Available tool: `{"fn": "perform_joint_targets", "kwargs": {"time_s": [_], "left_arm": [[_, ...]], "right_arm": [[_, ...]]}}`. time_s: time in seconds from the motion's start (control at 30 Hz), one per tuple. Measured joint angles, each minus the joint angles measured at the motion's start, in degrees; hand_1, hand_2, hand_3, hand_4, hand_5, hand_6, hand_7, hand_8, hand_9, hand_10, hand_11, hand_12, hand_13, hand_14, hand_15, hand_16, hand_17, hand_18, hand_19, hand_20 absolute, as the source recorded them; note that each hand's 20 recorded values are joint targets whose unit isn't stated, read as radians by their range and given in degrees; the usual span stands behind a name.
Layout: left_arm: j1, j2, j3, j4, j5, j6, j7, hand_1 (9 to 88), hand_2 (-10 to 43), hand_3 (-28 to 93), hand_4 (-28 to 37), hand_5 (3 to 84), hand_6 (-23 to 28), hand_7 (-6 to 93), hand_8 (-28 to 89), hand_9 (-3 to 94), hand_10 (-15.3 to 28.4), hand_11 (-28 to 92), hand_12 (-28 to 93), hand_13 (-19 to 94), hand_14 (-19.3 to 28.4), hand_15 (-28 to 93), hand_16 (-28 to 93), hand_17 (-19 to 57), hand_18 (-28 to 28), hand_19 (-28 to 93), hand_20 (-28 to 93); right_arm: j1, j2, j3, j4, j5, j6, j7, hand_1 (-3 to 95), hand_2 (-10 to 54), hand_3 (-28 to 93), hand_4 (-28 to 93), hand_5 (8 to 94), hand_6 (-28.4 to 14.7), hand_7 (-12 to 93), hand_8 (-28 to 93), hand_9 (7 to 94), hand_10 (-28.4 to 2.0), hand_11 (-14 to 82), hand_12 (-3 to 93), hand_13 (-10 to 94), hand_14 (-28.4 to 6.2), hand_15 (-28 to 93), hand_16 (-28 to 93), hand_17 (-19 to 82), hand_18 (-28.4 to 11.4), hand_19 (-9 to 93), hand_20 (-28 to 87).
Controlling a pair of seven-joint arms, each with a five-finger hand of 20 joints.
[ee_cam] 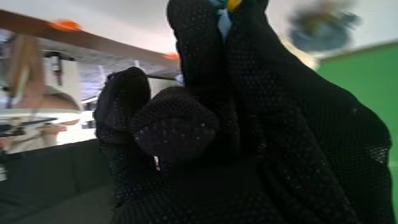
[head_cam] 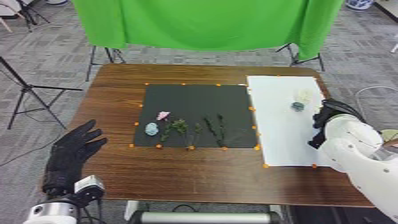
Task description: Arrange flowers
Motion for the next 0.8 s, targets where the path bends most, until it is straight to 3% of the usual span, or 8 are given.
{"fn": "perform_joint_targets", "kwargs": {"time_s": [0.43,0.8], "left_arm": [[0.1,0.00,-0.42,-0.08,0.02,-0.03,-0.02,25.6,7.2,82,-18.1,40.6,12.1,13.4,-9,35.3,20.2,30,8,28,26.8,57,-11,-6.9,24.5,68,-8],[0.3,0.01,-1.28,-0.11,0.01,0.05,-0.22,25.8,7.3,81,-18.3,40.8,12.2,13.3,-9,35.7,20.3,30,9,29,27.4,58,-11,-6.9,24.8,69,-8]], "right_arm": [[6.3,-3.1,-2.3,-4.1,-1.5,0.8,-4.7,55.8,-9.5,85,-28,82.2,-2.4,37,2,93.7,-8.6,16.3,34.2,89,-1.6,76,16,42,-23.8,93,26],[19.5,-14.6,-17.2,0.1,-2.5,-2.8,-10.4,55.5,-9.5,85,-28,81.9,-2.2,37,2,93.7,-8.6,16.3,34.3,88,-1.5,76,16,42,-23.5,93,26]]}}
